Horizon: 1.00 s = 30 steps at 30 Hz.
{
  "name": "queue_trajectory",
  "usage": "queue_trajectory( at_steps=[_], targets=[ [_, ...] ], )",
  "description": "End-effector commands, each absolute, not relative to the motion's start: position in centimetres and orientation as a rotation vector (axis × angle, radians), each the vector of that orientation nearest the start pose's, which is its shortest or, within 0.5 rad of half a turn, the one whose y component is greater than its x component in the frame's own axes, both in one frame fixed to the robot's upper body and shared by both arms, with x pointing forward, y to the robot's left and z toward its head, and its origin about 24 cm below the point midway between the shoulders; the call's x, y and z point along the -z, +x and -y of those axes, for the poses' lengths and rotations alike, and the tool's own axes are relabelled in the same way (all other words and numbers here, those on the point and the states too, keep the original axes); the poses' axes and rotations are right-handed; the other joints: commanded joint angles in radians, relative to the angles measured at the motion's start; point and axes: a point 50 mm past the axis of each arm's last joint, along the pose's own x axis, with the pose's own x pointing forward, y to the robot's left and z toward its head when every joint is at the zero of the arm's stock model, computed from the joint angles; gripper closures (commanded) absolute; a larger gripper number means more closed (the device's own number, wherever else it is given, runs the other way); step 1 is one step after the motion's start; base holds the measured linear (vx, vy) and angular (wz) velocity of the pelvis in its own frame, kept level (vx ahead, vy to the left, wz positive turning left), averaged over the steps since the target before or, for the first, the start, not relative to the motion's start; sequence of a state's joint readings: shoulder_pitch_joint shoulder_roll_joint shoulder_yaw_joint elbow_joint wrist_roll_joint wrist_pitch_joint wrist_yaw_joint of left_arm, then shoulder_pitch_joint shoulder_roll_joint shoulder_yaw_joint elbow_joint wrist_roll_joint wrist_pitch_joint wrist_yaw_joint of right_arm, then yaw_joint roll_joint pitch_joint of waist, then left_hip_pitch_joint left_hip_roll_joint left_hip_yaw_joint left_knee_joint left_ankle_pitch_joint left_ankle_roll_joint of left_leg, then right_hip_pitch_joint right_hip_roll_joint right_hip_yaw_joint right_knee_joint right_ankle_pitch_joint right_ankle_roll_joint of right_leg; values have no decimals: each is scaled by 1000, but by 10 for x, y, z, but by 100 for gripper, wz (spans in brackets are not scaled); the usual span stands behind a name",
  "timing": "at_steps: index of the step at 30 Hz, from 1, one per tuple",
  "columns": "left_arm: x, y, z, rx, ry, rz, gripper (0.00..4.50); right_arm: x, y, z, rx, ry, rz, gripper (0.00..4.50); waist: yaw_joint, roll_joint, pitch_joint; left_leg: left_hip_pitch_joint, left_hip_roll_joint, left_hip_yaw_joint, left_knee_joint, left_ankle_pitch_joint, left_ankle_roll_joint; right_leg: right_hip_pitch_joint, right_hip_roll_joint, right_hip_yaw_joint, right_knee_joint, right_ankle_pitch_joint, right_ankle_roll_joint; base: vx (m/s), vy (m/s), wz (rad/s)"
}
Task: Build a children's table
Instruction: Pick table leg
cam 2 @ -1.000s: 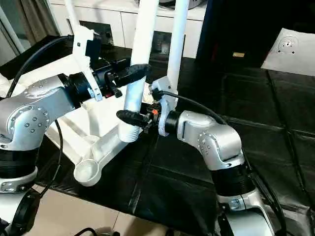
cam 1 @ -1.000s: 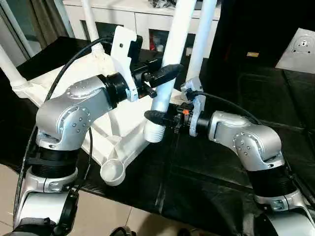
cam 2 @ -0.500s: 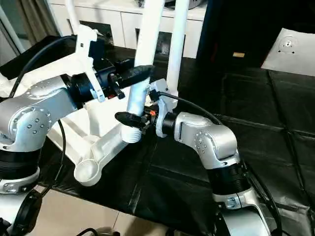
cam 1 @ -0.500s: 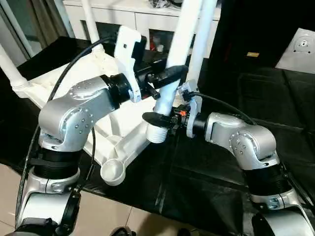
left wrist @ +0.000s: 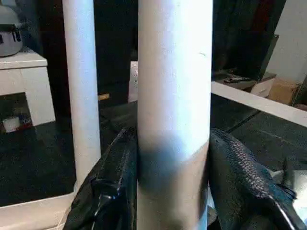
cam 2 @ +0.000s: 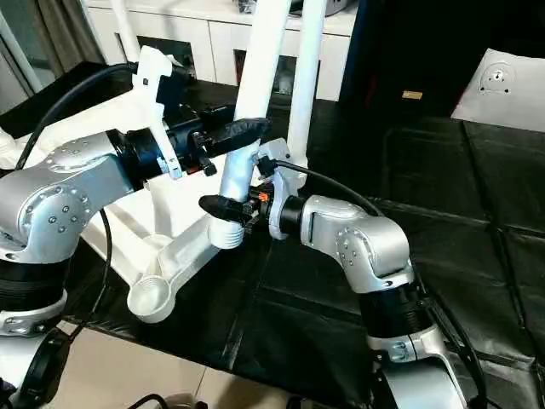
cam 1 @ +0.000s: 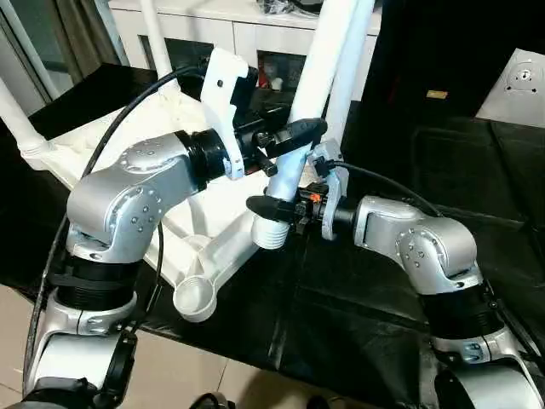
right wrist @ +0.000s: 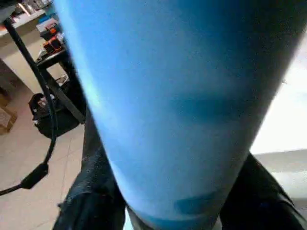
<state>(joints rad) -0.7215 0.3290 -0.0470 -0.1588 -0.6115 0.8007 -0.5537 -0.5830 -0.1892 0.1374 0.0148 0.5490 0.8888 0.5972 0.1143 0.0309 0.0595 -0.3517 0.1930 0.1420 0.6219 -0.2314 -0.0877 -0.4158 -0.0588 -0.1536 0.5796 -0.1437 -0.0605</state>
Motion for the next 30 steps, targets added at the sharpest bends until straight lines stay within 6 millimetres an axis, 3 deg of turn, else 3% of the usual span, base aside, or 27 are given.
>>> queue_trajectory(
  at_steps=[1, 8, 11, 12, 13, 14, 16, 18, 22, 23, 25, 27, 29, 30],
  targets=[
    [-227, 305, -89, 1046, -34, 55, 272, -131, 308, 70, -1034, 242, -366, 249, 1, -3, -90, -11, 30, -3, -60, 67, 41, 81, -86, 67, -54, -264, -10, 0, 0, 0],
    [-236, 300, -84, 1077, -176, 84, 272, -131, 308, 70, -1015, 255, -345, 255, 2, -4, -90, -12, 28, 0, -59, 62, 41, 82, -86, 67, -56, -270, -11, 0, 0, 0],
    [-240, 294, -80, 1141, -230, 104, 203, -131, 308, 68, -990, 247, -316, 256, 3, 0, -90, -12, 29, -2, -58, 60, 40, 81, -86, 66, -59, -273, -13, 0, 0, 0],
    [-241, 291, -78, 1171, -253, 111, 203, -131, 308, 68, -974, 247, -313, 256, 3, 4, -91, -10, 29, -2, -58, 59, 39, 80, -86, 65, -58, -272, -14, 0, 0, 0],
    [-243, 288, -76, 1192, -286, 118, 199, -130, 308, 68, -965, 251, -318, 256, 3, -1, -90, -14, 31, -2, -59, 59, 36, 81, -87, 66, -57, -264, -27, 0, 0, 0],
    [-245, 286, -74, 1209, -326, 136, 188, -130, 308, 67, -953, 256, -323, 256, 2, 4, -90, -12, 30, -2, -58, 58, 35, 81, -86, 66, -56, -261, -28, 0, 0, 0],
    [-247, 285, -74, 1203, -320, 177, 160, -131, 308, 67, -945, 265, -315, 256, 1, 5, -89, -12, 27, -2, -59, 46, 41, 82, -85, 64, -62, -279, -15, 0, 0, 0],
    [-246, 282, -73, 1218, -291, 192, 153, -131, 309, 68, -934, 273, -298, 256, 0, 1, -89, -11, 28, -1, -61, 41, 42, 82, -84, 64, -64, -293, -2, 0, 0, 0],
    [-244, 279, -74, 1227, -283, 197, 147, -131, 310, 70, -900, 290, -269, 256, 1, 2, -89, -9, 31, -3, -62, 50, 37, 81, -86, 65, -62, -294, 7, 0, 0, 0],
    [-245, 280, -82, 1192, -326, 222, 147, -130, 311, 74, -837, 306, -244, 256, 0, 7, -91, -8, 33, -2, -59, 58, 33, 77, -86, 67, -59, -274, -12, 0, 0, 0],
    [-246, 280, -88, 1173, -351, 233, 147, -129, 313, 78, -789, 310, -228, 257, -1, 5, -90, -13, 29, -2, -60, 54, 29, 82, -85, 67, -56, -258, -21, 0, 0, 0],
    [-243, 281, -98, 1147, -362, 229, 147, -128, 314, 86, -721, 307, -210, 257, -6, -1, -87, -13, 25, 0, -62, 38, 28, 84, -83, 65, -62, -284, -2, 0, 0, 0],
    [-240, 282, -105, 1123, -344, 222, 147, -128, 314, 91, -693, 289, -193, 257, -10, 1, -87, -10, 22, 2, -62, 20, 24, 82, -81, 62, -67, -321, 25, 0, 0, 0],
    [-231, 281, -117, 1093, -268, 184, 147, -127, 312, 97, -662, 247, -181, 257, -14, -1, -86, -10, 20, 2, -63, 15, 26, 82, -79, 61, -69, -336, 44, 0, 0, 0]
  ],
)
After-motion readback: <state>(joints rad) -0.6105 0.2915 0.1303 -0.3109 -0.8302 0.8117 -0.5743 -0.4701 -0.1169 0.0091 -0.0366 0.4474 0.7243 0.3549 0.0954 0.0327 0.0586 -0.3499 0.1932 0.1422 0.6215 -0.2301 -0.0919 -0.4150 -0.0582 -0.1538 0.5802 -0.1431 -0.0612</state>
